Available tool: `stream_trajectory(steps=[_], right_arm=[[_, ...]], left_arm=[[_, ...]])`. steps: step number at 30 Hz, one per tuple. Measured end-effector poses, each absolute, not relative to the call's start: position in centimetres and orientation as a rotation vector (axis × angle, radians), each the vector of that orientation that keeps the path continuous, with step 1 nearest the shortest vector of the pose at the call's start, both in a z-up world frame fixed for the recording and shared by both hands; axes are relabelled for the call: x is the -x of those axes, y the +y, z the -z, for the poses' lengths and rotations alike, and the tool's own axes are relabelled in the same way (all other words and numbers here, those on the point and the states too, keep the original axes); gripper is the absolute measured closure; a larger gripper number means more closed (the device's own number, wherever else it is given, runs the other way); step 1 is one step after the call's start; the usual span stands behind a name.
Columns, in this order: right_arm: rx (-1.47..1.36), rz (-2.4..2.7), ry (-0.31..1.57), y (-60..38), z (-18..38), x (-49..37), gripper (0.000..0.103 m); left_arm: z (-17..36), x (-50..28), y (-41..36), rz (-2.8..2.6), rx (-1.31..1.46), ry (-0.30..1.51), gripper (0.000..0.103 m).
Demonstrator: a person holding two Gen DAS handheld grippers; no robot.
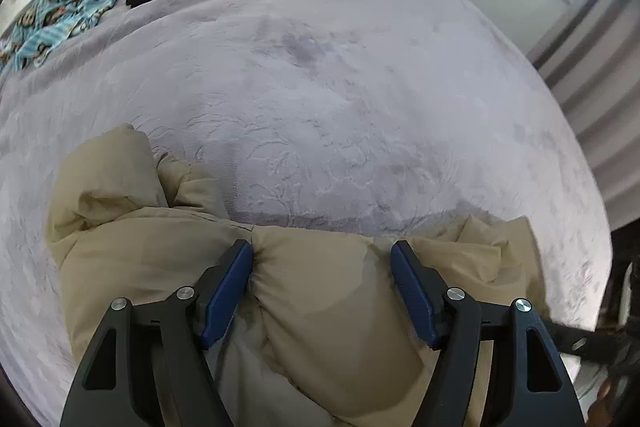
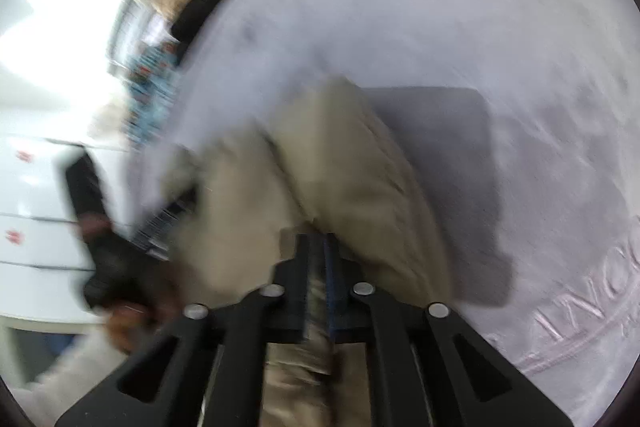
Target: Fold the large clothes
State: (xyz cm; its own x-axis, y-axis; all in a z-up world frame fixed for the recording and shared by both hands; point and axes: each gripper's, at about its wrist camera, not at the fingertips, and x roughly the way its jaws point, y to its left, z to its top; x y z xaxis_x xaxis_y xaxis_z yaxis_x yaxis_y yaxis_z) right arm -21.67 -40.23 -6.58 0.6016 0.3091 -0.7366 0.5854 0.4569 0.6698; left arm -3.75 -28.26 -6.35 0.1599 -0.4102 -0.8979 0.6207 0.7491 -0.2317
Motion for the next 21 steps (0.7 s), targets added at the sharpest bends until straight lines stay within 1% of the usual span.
stream_trajectory(steps=[1,2,4,5,6,7,8,11,15,18,21], right_arm=[[-1.162,0.178,0.932,-40.8,6.2,21.2,0.056],[-1.187,0.158,0.92,-41.2,6.3,20.4,0.037],[-1.242,0.098,0.906,-41.7,7.0,18.5,0.037],[-1.262,0.083,0.916,-41.8,7.6,16.9,0.04],[-1.275,0.071,0.936,-41.9,8.2,15.7,0.066],[-1.274,0.073,0.961,-41.9,8.8,14.9,0.087],[-1.235,0.111,1.019,-41.6,9.3,14.0,0.096],[-1.064,0.174,1.107,-40.5,10.2,12.9,0.097],[-0.99,0.204,1.143,-39.6,11.1,13.2,0.1],[-0.98,0.21,1.149,-40.0,10.9,13.7,0.1],[-0.971,0.214,1.146,-40.2,10.3,14.2,0.1]], left_arm=[[6.1,3.6,-28.1,0.745,-0.196,1.202,0.031],[6.0,3.6,-28.0,0.744,-0.192,1.201,0.031],[5.3,3.5,-27.5,0.735,-0.187,1.193,0.031],[4.9,3.4,-27.2,0.728,-0.182,1.183,0.031],[4.4,3.3,-26.6,0.715,-0.174,1.169,0.031],[4.1,3.1,-26.0,0.701,-0.166,1.158,0.031],[3.9,3.0,-25.2,0.683,-0.156,1.148,0.031],[4.9,2.9,-24.9,0.684,-0.171,1.168,0.031],[6.1,4.0,-27.0,0.671,-0.307,1.145,0.031],[5.2,3.8,-27.0,0.664,-0.297,1.174,0.031],[3.1,4.0,-25.2,0.657,-0.274,1.184,0.031]])
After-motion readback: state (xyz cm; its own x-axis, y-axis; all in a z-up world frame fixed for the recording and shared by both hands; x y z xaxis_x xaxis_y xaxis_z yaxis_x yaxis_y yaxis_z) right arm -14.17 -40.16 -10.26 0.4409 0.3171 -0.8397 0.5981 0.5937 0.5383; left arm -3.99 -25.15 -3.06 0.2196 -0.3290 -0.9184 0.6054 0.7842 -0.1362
